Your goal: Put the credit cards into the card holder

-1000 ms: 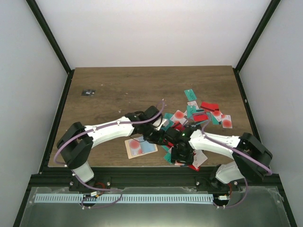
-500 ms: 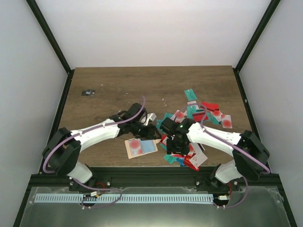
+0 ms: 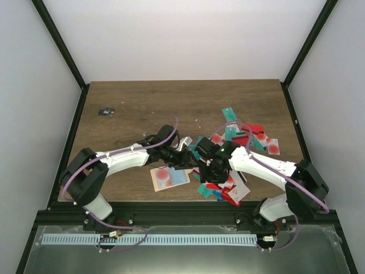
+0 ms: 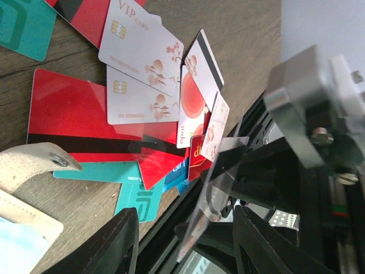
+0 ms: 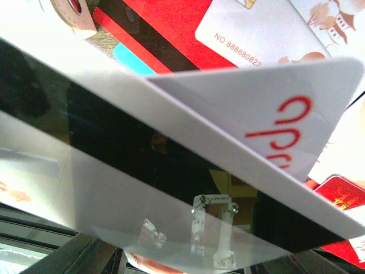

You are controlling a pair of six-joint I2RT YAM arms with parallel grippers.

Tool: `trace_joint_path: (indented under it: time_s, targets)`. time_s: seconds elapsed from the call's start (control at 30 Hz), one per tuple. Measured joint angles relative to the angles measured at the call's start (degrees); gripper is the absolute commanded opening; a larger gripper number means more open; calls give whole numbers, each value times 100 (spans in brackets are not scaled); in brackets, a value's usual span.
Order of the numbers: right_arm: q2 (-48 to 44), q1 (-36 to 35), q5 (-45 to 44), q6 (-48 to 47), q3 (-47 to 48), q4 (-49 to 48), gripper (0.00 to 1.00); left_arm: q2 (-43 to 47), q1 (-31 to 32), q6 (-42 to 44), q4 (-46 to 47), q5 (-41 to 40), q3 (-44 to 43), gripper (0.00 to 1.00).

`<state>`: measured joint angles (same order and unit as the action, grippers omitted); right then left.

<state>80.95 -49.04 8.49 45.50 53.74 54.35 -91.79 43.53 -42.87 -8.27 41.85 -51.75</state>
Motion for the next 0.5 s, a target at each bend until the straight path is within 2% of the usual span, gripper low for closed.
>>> trace_joint_path:
  time_s: [0.1,0.37,0.5]
  targets:
    - [-35,35,22,-4,2,2,52,-146,-2,-2,4,17,-39,41]
    - [-153,109,39,-2,2,-2,53,-175,-4,-144,269,234,-55,4]
    - [-153,168,48,-7,2,-26,53,-175,-4,-243,570,420,-66,4]
